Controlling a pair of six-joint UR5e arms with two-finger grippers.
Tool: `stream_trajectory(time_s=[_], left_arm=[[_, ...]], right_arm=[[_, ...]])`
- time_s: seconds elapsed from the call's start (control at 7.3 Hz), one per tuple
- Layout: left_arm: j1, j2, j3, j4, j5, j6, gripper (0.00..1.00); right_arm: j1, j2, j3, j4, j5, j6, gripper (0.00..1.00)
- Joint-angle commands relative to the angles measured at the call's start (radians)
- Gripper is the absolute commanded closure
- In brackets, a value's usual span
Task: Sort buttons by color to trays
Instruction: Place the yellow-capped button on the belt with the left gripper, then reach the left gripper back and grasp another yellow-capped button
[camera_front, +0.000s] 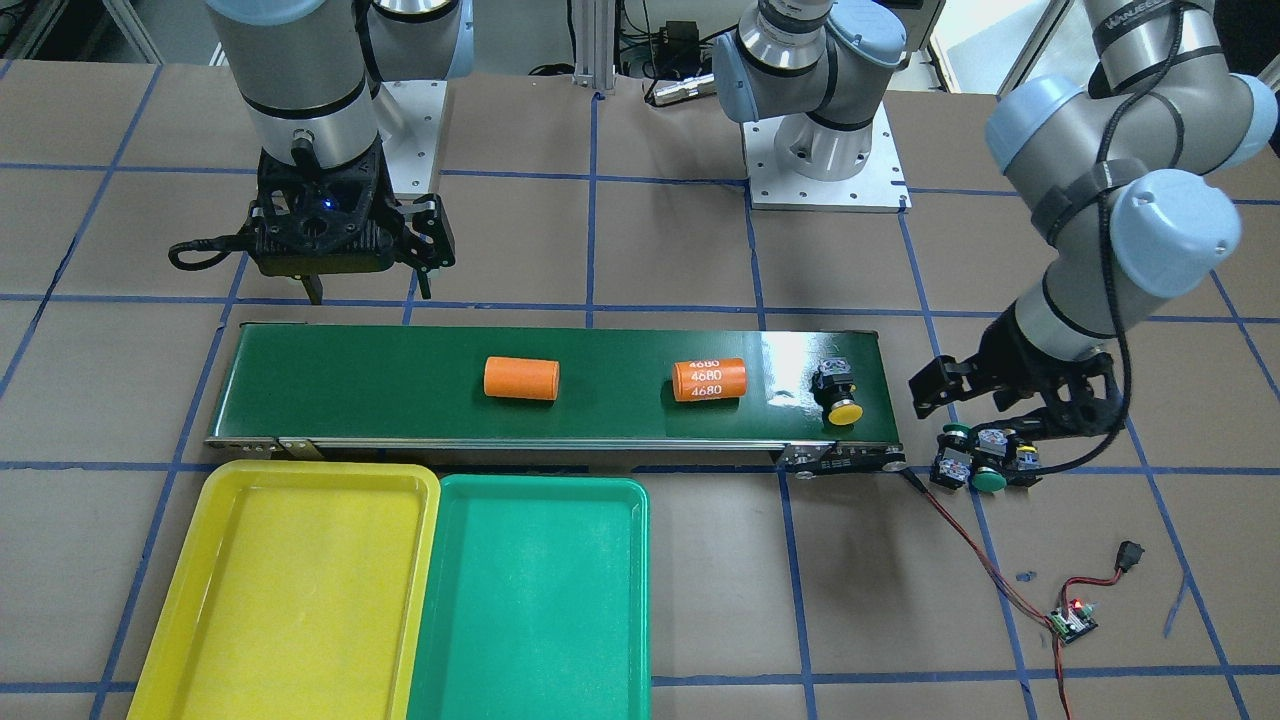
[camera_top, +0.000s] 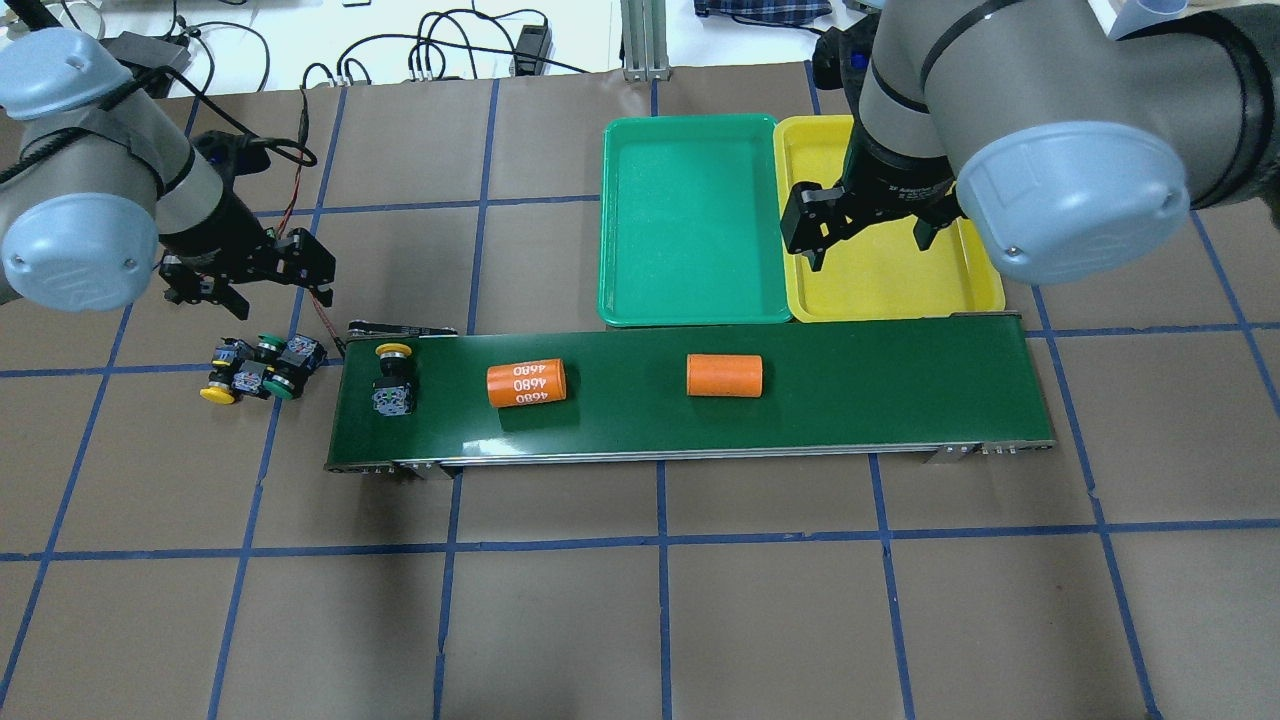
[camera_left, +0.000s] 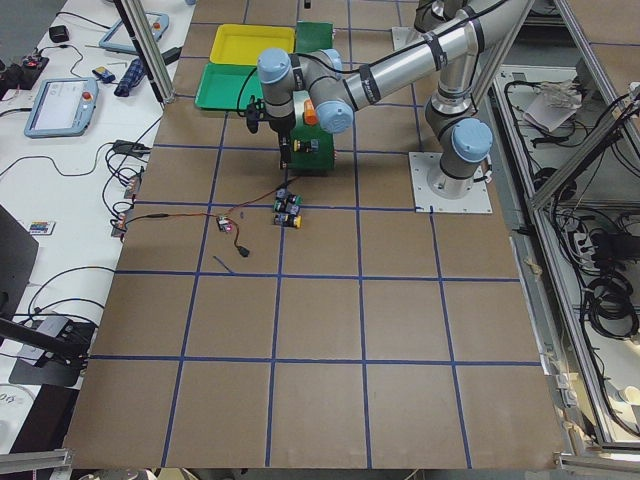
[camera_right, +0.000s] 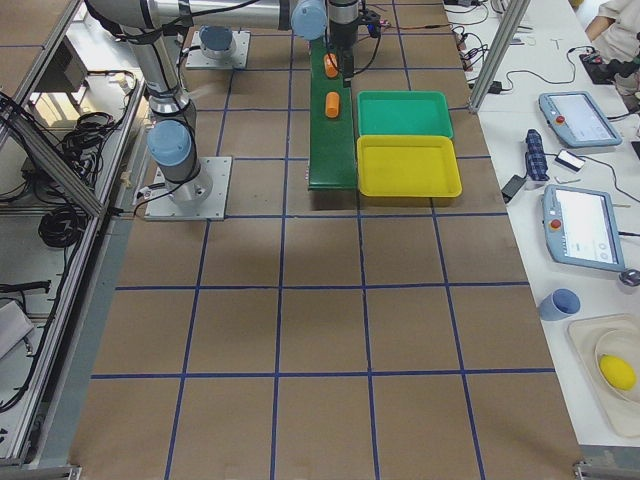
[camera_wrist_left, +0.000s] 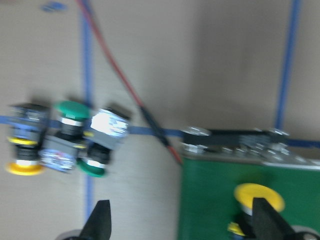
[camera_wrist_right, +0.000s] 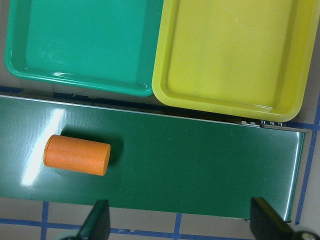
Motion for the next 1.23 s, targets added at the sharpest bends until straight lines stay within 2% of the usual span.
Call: stream_trajectory(time_s=[0.0, 0.27, 0.41, 0.69, 1.1], left_arm=[[0.130, -0.027, 0.030, 0.012, 0.032, 0.176, 0.00], [0.250, -0.082, 0.028, 0.047, 0.024, 0.369, 0.00], [0.264, -0.119, 0.012, 0.134, 0.023, 0.413, 0.03], [0.265, -0.162, 0.012, 0.143, 0.013, 0.415, 0.24], [0.256, -0.199, 0.013, 0.132, -0.036, 0.418, 0.27]], right_arm=[[0.000, 0.000, 0.000, 0.000, 0.000, 0.000, 0.00], [0.000, 0.000, 0.000, 0.000, 0.000, 0.000, 0.00], [0.000, 0.000, 0.000, 0.000, 0.000, 0.000, 0.00], [0.000, 0.000, 0.000, 0.000, -0.001, 0.000, 0.00], [0.000, 0.000, 0.000, 0.000, -0.002, -0.003, 0.00]])
